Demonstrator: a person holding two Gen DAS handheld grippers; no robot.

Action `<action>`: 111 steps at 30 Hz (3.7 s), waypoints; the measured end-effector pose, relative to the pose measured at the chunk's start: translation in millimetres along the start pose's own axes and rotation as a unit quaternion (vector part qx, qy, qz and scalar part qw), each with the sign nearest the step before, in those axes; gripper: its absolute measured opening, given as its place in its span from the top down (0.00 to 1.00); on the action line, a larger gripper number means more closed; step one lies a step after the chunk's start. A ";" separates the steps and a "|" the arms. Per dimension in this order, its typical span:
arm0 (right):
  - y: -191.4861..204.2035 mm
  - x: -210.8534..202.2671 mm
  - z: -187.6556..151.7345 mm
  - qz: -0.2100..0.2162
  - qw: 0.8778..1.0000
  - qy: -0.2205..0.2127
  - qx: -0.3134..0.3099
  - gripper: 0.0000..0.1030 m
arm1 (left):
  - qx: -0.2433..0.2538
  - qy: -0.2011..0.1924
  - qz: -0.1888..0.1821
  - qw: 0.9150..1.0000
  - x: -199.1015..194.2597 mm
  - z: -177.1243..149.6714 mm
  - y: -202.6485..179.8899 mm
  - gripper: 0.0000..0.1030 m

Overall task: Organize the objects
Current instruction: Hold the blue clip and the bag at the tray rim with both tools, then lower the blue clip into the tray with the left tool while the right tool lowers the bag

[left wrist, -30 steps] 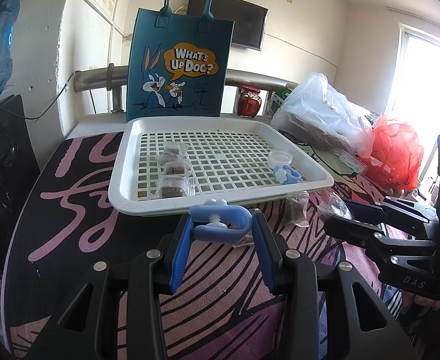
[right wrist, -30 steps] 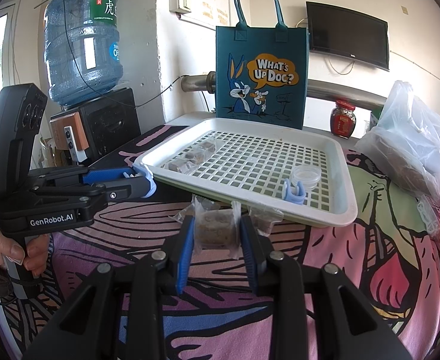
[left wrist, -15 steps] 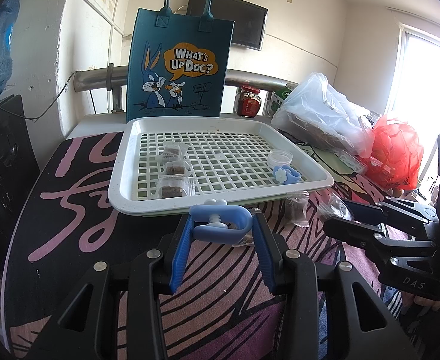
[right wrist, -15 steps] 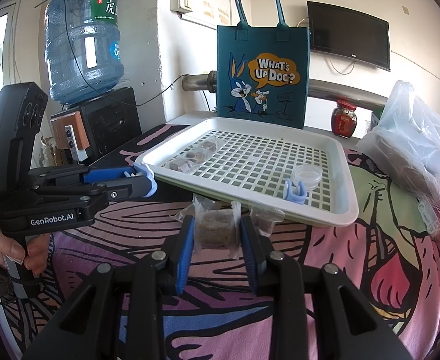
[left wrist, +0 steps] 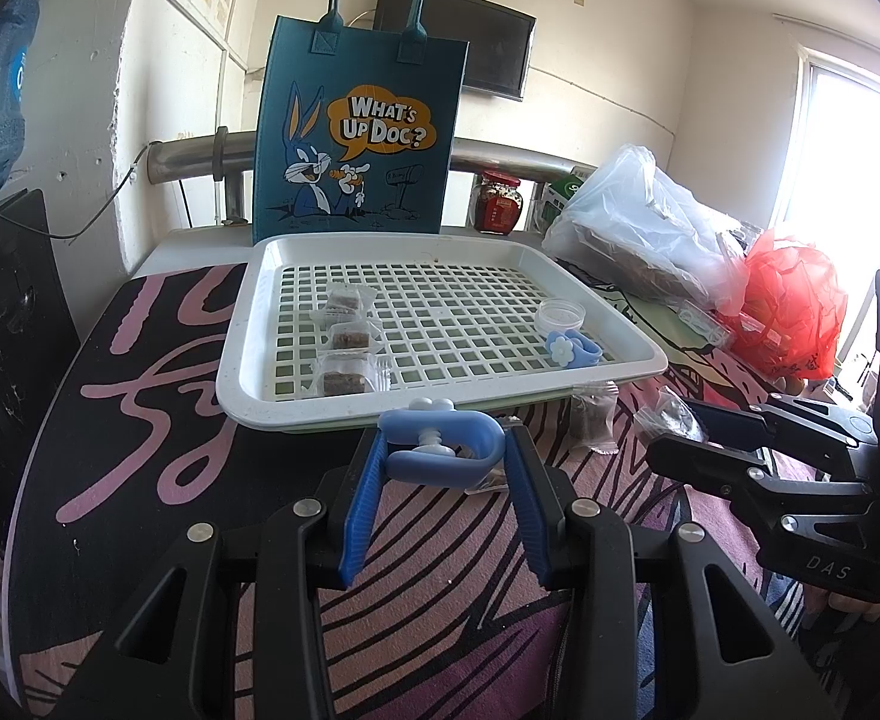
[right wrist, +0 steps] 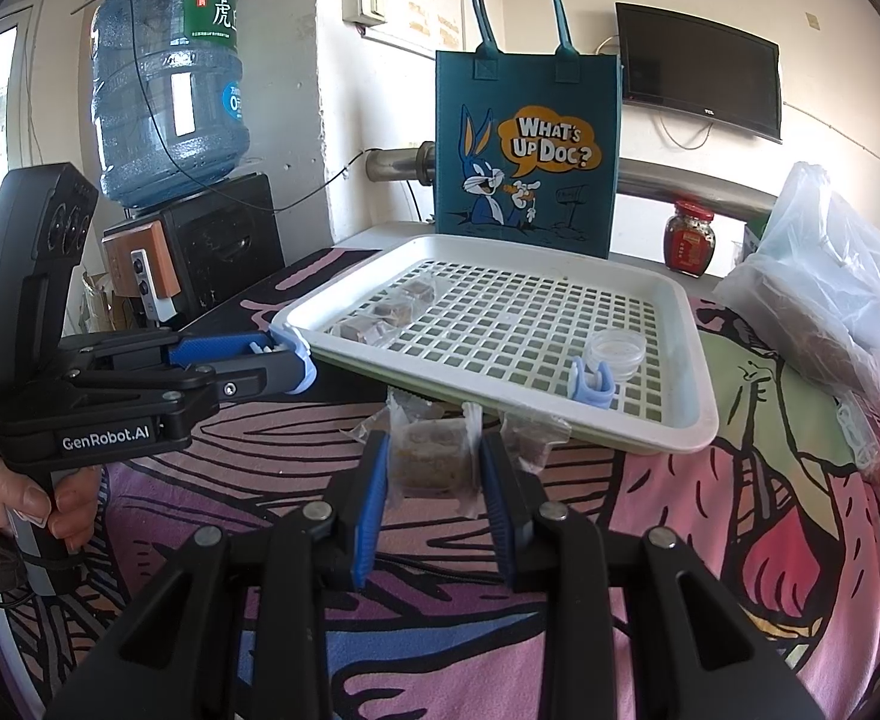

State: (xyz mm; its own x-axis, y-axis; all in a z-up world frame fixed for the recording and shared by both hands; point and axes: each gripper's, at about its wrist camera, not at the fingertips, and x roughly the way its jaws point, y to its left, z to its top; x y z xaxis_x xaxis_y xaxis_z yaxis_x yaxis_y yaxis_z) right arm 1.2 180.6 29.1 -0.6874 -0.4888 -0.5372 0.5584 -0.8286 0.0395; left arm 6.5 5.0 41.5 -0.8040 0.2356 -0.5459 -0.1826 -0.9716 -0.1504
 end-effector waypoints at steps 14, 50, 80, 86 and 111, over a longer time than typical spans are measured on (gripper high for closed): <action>0.0 0.5 0.1 0.000 1.000 0.000 0.000 0.71 | 0.000 0.000 0.000 1.000 -0.1 0.4 -0.1 0.62; -0.1 0.8 0.4 0.001 1.000 0.001 -0.001 0.71 | -0.001 0.004 -0.001 1.000 1.0 -1.6 -0.1 0.62; -2.1 0.7 0.4 0.008 1.000 0.005 0.006 0.71 | -0.007 0.017 -0.008 1.000 6.2 -1.1 0.7 0.62; -22.4 2.9 0.2 0.023 0.998 0.011 0.052 0.71 | -0.037 0.036 -0.019 0.998 12.8 -1.0 12.5 0.62; -121.2 60.6 50.7 -0.082 0.988 0.083 0.096 0.71 | -0.027 0.097 0.082 0.992 90.0 57.9 67.1 0.62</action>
State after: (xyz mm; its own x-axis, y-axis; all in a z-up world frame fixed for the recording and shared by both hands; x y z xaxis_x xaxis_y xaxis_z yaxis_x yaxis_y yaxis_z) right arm -131.6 237.6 34.5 -0.6673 -0.3050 -0.6795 0.3353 -0.9376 0.0915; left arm -110.9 -40.2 29.9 -0.6958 0.0790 -0.7139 -0.0236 -0.9959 -0.0872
